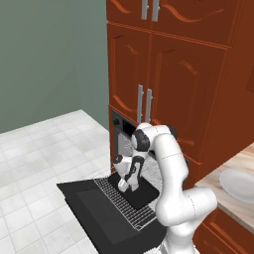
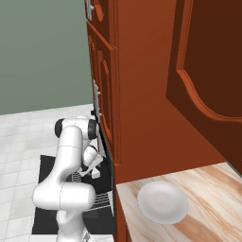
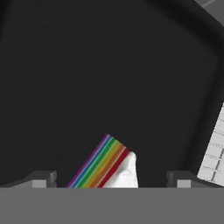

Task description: Take the baked cake out of the oven and place it on the plate for cooling. Then close the oven door.

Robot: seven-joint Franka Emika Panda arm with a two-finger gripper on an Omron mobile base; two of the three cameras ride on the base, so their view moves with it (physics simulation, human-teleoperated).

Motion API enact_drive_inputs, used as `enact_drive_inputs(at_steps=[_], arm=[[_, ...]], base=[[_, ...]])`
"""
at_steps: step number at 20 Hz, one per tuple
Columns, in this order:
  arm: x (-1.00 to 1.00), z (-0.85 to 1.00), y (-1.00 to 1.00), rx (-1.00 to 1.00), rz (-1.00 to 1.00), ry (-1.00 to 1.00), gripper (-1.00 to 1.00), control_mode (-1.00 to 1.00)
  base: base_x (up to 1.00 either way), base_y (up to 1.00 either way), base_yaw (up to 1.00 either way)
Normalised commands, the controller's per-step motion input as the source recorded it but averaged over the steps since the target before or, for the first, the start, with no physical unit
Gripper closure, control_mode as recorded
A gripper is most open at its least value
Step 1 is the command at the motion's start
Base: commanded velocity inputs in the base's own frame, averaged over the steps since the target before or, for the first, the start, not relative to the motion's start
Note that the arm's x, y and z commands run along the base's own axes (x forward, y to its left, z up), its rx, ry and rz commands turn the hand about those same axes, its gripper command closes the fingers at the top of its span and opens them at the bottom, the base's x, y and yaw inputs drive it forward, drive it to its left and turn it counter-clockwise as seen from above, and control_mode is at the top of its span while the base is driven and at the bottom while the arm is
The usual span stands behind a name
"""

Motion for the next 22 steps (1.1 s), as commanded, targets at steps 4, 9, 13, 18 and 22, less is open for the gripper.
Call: enact_drive_inputs(at_steps=[4, 9, 13, 18, 22], arm=[[0.05, -0.18, 0.0, 0.0, 0.07, 0.0, -1.0, -1.0], [0.01, -0.23, 0.0, 0.0, 0.06, 0.01, -1.0, -1.0], [0.0, -0.21, 0.0, 0.0, 0.05, 0.0, -1.0, -1.0], [0.0, -0.18, 0.0, 0.0, 0.04, 0.0, 1.0, -1.0], [-0.05, -0.2, 0.0, 0.02, 0.03, 0.04, 1.0, -1.0]], base=[[0.0, 0.0, 0.0], [0.0, 0.0, 0.0], [0.0, 0.0, 0.0], [0.0, 0.0, 0.0], [0.0, 0.0, 0.0]])
